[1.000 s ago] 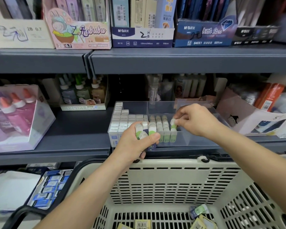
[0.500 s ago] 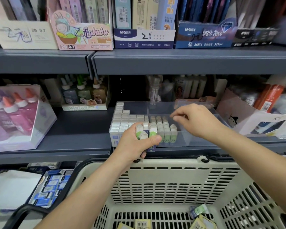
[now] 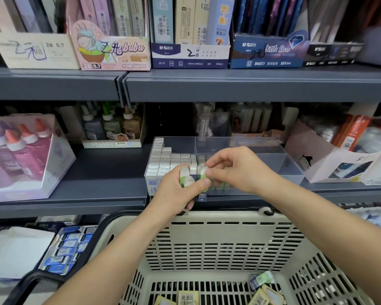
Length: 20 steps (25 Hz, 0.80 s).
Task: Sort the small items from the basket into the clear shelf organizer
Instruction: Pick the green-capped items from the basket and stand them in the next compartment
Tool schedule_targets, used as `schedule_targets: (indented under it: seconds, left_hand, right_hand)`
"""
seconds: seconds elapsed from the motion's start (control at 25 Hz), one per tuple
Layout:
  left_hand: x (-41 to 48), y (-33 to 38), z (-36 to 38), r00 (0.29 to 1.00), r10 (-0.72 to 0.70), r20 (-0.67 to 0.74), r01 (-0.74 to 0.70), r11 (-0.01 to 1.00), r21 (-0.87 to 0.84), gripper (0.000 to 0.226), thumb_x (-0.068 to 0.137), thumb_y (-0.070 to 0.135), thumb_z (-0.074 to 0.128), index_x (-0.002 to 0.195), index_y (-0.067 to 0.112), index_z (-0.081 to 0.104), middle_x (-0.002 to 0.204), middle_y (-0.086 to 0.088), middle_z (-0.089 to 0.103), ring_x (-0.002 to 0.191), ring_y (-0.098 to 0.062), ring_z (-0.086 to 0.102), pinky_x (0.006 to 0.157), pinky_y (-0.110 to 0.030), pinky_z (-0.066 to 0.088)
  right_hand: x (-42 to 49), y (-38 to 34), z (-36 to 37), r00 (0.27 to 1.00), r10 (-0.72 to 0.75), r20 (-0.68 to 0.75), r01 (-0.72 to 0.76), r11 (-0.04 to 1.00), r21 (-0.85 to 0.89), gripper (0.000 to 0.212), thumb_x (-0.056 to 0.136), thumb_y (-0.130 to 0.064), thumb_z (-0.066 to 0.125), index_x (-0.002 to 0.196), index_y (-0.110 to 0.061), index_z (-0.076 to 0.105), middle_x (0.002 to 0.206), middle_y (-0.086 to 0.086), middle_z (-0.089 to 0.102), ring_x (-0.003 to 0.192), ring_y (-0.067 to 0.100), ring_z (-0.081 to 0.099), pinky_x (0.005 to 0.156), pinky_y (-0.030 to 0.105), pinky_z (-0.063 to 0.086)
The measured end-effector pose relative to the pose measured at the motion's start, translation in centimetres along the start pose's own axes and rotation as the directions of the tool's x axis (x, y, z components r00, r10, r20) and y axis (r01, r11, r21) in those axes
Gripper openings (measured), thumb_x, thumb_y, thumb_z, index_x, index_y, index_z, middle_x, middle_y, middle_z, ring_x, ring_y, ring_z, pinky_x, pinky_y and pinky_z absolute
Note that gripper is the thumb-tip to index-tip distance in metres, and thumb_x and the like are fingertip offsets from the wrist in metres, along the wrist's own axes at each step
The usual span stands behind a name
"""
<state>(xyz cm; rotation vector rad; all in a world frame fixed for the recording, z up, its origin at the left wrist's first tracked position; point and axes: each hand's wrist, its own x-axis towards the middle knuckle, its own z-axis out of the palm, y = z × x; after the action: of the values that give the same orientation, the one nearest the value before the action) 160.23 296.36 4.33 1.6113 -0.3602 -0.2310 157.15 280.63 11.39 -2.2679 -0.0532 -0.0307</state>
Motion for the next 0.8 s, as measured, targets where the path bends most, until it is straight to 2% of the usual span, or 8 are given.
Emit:
schedule_targets:
  seconds: [0.12, 0.24, 0.4, 0.48, 0.52, 0.6, 0.68, 0.8]
  left_hand:
    - [-0.2, 0.2, 0.0, 1.000, 0.007, -0.008, -0.007, 0.999, 0.035, 0.030, 0.077, 0.023, 0.074, 0.094, 0.010, 0.054, 0.075, -0.022, 0.059, 0.041, -0.011, 0.044, 0.042, -0.026, 0.035]
    - [-0.3, 0.5, 0.1, 1.000, -0.011, -0.020, 0.010, 0.999, -0.031, 0.026, 0.077, 0.017, 0.073, 0.096, 0.011, 0.056, 0.075, -0.016, 0.060, 0.048, -0.015, 0.046, 0.041, -0.024, 0.036]
    - [-0.4, 0.9, 0.1, 0.996, -0.040, -0.074, 0.020, 0.966, -0.256, 0.005, 0.088, 0.009, 0.060, 0.091, 0.011, 0.057, 0.072, -0.006, 0.069, 0.052, -0.012, 0.056, 0.036, -0.019, 0.033]
    - [-0.4, 0.8, 0.1, 0.995, -0.061, -0.083, 0.037, 0.963, -0.268, 0.005, 0.091, 0.004, 0.054, 0.088, 0.009, 0.054, 0.073, -0.005, 0.072, 0.062, -0.014, 0.066, 0.036, -0.018, 0.033]
    - [-0.4, 0.7, 0.1, 0.995, -0.062, -0.080, 0.041, 0.968, -0.246, 0.006, 0.091, 0.004, 0.053, 0.089, 0.009, 0.054, 0.074, -0.005, 0.073, 0.066, -0.015, 0.068, 0.036, -0.018, 0.034]
    - [-0.4, 0.6, 0.1, 0.996, -0.056, -0.071, 0.041, 0.980, -0.196, 0.005, 0.090, 0.004, 0.054, 0.091, 0.009, 0.055, 0.078, -0.004, 0.074, 0.071, -0.016, 0.068, 0.037, -0.018, 0.035]
    - [-0.5, 0.6, 0.2, 0.996, -0.055, -0.068, 0.042, 0.982, -0.185, 0.005, 0.090, 0.004, 0.054, 0.092, 0.009, 0.056, 0.079, -0.004, 0.074, 0.072, -0.016, 0.069, 0.037, -0.018, 0.036]
    - [-0.4, 0.6, 0.0, 0.996, -0.059, -0.067, 0.045, 0.979, -0.199, 0.006, 0.090, 0.003, 0.053, 0.092, 0.009, 0.055, 0.078, -0.005, 0.074, 0.071, -0.015, 0.070, 0.036, -0.018, 0.035]
  right_hand:
    - [-0.2, -0.2, 0.7, 0.999, 0.030, -0.021, -0.029, 0.998, 0.052, 0.010, 0.079, -0.024, 0.072, 0.082, -0.016, 0.067, 0.058, -0.004, 0.069, 0.056, 0.002, 0.064, 0.059, 0.017, 0.049]
    - [0.0, -0.3, 0.7, 0.997, 0.058, -0.047, -0.053, 0.994, 0.096, 0.012, 0.076, -0.023, 0.075, 0.078, -0.013, 0.068, 0.061, 0.003, 0.070, 0.055, 0.007, 0.064, 0.066, 0.023, 0.054]
    - [0.2, 0.1, -0.7, 0.997, 0.059, -0.050, -0.050, 0.987, 0.155, 0.007, 0.078, -0.016, 0.072, 0.076, -0.012, 0.067, 0.062, 0.005, 0.069, 0.052, 0.004, 0.062, 0.047, 0.014, 0.045]
    - [0.9, 0.6, -2.8, 0.988, 0.060, -0.144, -0.030, 0.979, 0.201, 0.004, 0.080, -0.009, 0.070, 0.078, -0.009, 0.066, 0.065, 0.007, 0.069, 0.053, 0.005, 0.063, 0.049, 0.015, 0.048]
    - [1.5, 0.9, -3.9, 0.976, 0.054, -0.209, -0.017, 0.985, 0.174, 0.004, 0.081, -0.007, 0.068, 0.079, -0.009, 0.066, 0.069, 0.009, 0.070, 0.056, 0.008, 0.064, 0.054, 0.018, 0.052]
    - [2.8, 1.7, -5.3, 0.953, 0.019, -0.304, -0.035, 0.998, -0.049, 0.011, 0.082, -0.005, 0.065, 0.077, -0.015, 0.065, 0.076, 0.008, 0.071, 0.064, 0.012, 0.065, 0.067, 0.024, 0.053]
    - [3.5, 2.5, -5.2, 0.961, -0.030, -0.274, -0.054, 0.954, -0.295, 0.010, 0.081, -0.008, 0.065, 0.080, -0.018, 0.065, 0.081, 0.004, 0.071, 0.073, 0.014, 0.065, 0.076, 0.025, 0.051]
    - [3.6, 3.4, -3.8, 0.986, -0.012, -0.165, -0.052, 0.925, -0.376, 0.006, 0.080, -0.021, 0.070, 0.083, -0.025, 0.065, 0.078, -0.008, 0.067, 0.083, 0.015, 0.065, 0.078, 0.028, 0.051]
